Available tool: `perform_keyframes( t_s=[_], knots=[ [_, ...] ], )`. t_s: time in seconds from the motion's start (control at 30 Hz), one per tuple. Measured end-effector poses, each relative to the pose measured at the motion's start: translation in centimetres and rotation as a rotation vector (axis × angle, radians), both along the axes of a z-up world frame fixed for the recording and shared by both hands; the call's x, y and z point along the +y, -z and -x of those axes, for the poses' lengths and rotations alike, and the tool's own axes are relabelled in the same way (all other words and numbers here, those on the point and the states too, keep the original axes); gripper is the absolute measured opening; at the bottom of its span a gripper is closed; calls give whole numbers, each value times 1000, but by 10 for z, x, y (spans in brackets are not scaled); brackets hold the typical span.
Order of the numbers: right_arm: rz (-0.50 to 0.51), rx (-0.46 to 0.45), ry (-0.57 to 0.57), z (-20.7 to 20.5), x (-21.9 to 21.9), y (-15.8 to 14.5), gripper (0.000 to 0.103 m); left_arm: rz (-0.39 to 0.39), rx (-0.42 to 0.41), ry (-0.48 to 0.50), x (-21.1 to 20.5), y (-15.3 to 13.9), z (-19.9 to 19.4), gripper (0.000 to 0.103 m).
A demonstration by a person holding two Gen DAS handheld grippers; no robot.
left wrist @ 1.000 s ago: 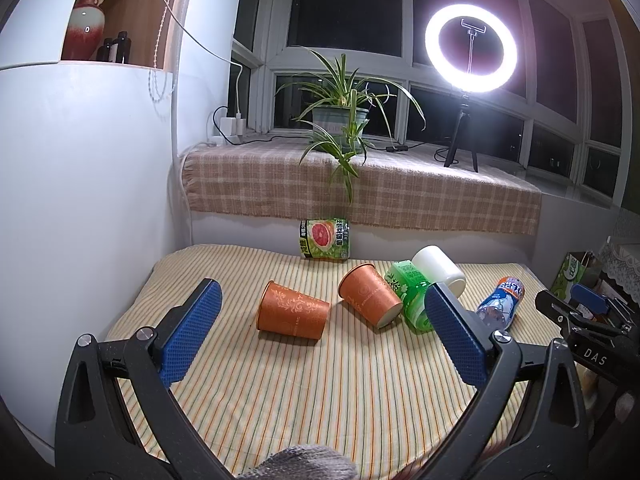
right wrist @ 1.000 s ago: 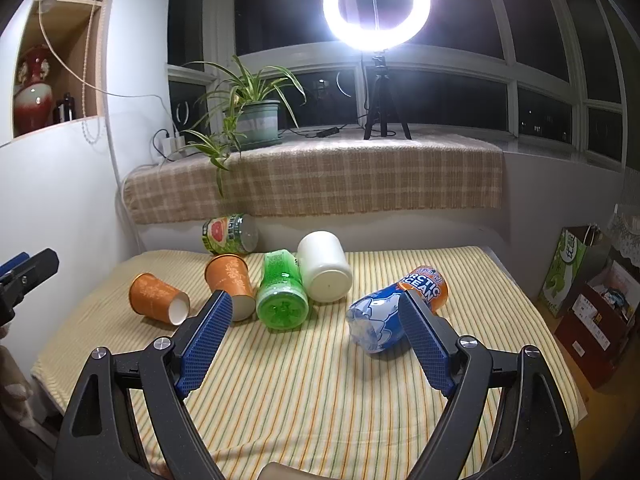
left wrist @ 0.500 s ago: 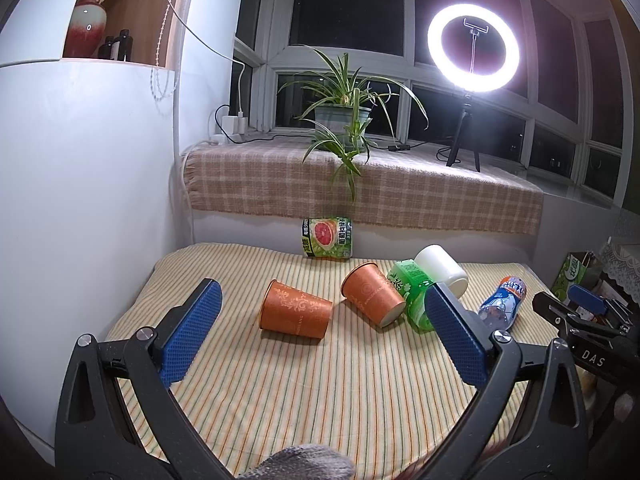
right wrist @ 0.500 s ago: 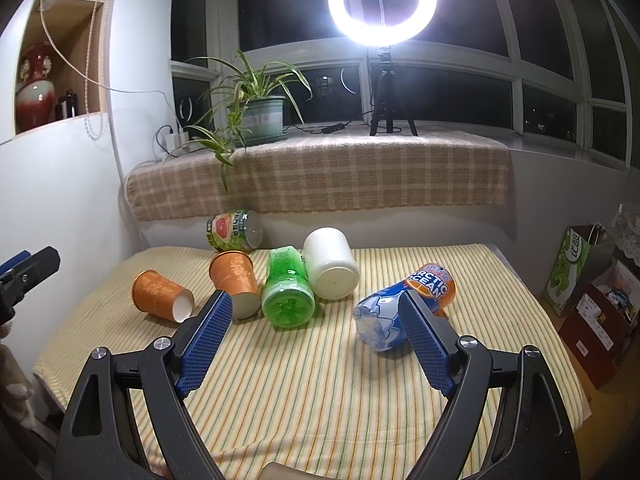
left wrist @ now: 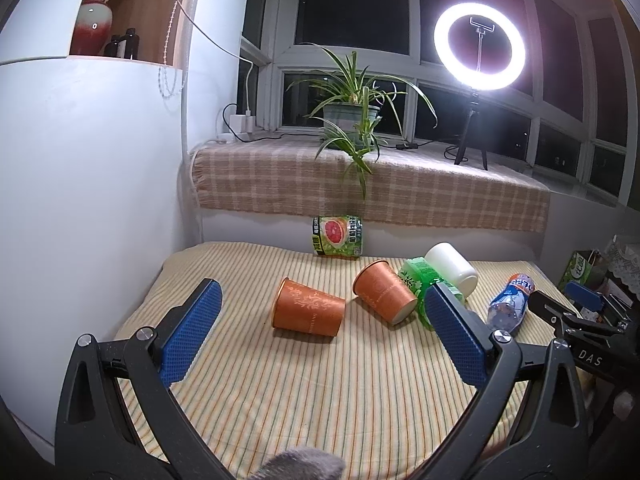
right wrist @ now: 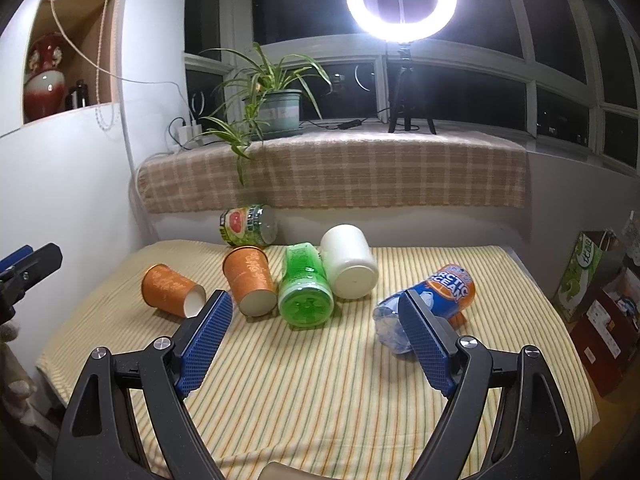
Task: Flip cup upright
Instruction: 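Reach the right tool to the tipped orange paper cup and close around it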
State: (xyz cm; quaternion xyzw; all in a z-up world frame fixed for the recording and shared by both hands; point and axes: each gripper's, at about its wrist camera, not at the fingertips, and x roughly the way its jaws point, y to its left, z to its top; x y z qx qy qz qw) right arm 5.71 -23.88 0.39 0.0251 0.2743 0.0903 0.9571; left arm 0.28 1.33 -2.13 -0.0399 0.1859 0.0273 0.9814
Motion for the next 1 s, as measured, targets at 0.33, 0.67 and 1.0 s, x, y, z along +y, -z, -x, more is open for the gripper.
perform_keyframes(
  t_s=[0.33, 0.67, 1.0],
  knots=[
    [18, 19, -97, -23, 26, 14, 85, 34, 70, -18, 21, 6, 3, 103],
    [80, 137, -412, -65, 89, 31, 85, 38, 129, -94, 52, 21, 15, 103],
    [263, 246, -720, -101, 168, 49, 85, 75, 175, -165, 82, 36, 29, 103]
  ],
)
